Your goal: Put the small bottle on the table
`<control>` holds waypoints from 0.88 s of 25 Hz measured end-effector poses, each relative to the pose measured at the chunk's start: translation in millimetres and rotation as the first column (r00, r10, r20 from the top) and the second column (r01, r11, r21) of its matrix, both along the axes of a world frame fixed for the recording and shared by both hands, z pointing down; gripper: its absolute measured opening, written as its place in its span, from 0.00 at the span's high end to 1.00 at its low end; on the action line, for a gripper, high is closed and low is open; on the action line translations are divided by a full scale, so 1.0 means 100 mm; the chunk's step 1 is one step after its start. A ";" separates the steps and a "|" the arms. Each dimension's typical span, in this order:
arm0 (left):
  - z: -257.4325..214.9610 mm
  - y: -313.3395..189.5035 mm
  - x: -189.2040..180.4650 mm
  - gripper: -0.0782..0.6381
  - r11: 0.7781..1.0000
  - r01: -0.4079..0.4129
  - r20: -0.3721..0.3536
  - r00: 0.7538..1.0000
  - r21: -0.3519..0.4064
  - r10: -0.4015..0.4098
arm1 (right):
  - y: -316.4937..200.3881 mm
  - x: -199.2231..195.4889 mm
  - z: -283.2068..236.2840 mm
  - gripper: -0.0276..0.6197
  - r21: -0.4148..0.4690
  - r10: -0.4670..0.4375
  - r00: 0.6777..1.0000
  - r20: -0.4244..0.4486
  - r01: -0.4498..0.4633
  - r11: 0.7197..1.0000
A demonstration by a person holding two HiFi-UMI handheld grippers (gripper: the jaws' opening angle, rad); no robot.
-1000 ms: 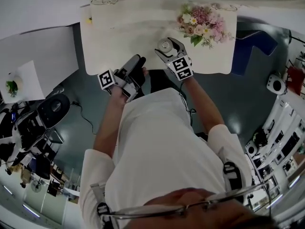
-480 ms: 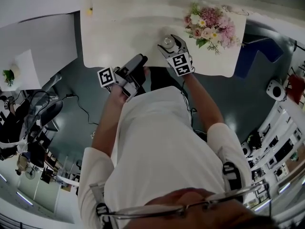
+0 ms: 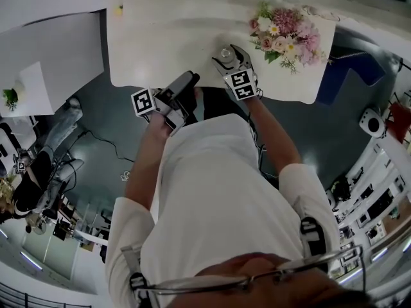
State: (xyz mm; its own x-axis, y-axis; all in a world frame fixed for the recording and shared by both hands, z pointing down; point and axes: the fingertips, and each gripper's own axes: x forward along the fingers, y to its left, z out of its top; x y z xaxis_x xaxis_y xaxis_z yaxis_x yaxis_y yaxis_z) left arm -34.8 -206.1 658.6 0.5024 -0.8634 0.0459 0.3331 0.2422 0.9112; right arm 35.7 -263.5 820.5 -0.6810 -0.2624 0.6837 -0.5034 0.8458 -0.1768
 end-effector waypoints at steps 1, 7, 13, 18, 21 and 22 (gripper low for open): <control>-0.01 0.00 0.01 0.41 1.000 0.002 -0.002 1.000 0.001 -0.002 | 0.01 0.00 0.02 0.43 -0.003 0.000 1.000 -0.001 0.000 1.000; -0.03 -0.02 0.04 0.41 1.000 0.014 0.012 1.000 0.009 -0.014 | 0.03 0.06 0.09 0.43 -0.021 0.013 1.000 -0.006 -0.013 1.000; -0.04 0.03 0.07 0.41 0.999 0.030 0.027 0.999 0.012 -0.031 | 0.06 0.12 0.14 0.43 -0.012 0.008 1.000 -0.010 -0.009 1.000; -0.08 0.10 0.11 0.41 0.999 0.036 0.033 0.999 0.015 -0.036 | 0.10 0.13 0.18 0.43 0.002 -0.019 0.999 -0.040 0.019 1.000; -0.10 0.14 0.14 0.41 0.999 0.034 0.040 0.999 0.019 -0.035 | 0.15 0.12 0.19 0.41 -0.011 -0.033 0.998 -0.049 0.033 0.999; -0.11 0.15 0.15 0.41 0.999 0.035 0.042 0.998 0.021 -0.036 | 0.17 0.12 0.19 0.40 -0.013 -0.035 0.998 -0.051 0.035 0.999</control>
State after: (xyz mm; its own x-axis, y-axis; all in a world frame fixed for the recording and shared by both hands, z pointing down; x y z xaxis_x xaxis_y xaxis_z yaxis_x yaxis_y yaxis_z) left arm -19.5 -191.5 648.0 0.4691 -0.8818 0.0489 0.3023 0.2124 0.9292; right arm 47.4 -246.7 839.0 -0.6533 -0.2309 0.7211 -0.4824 0.8610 -0.1613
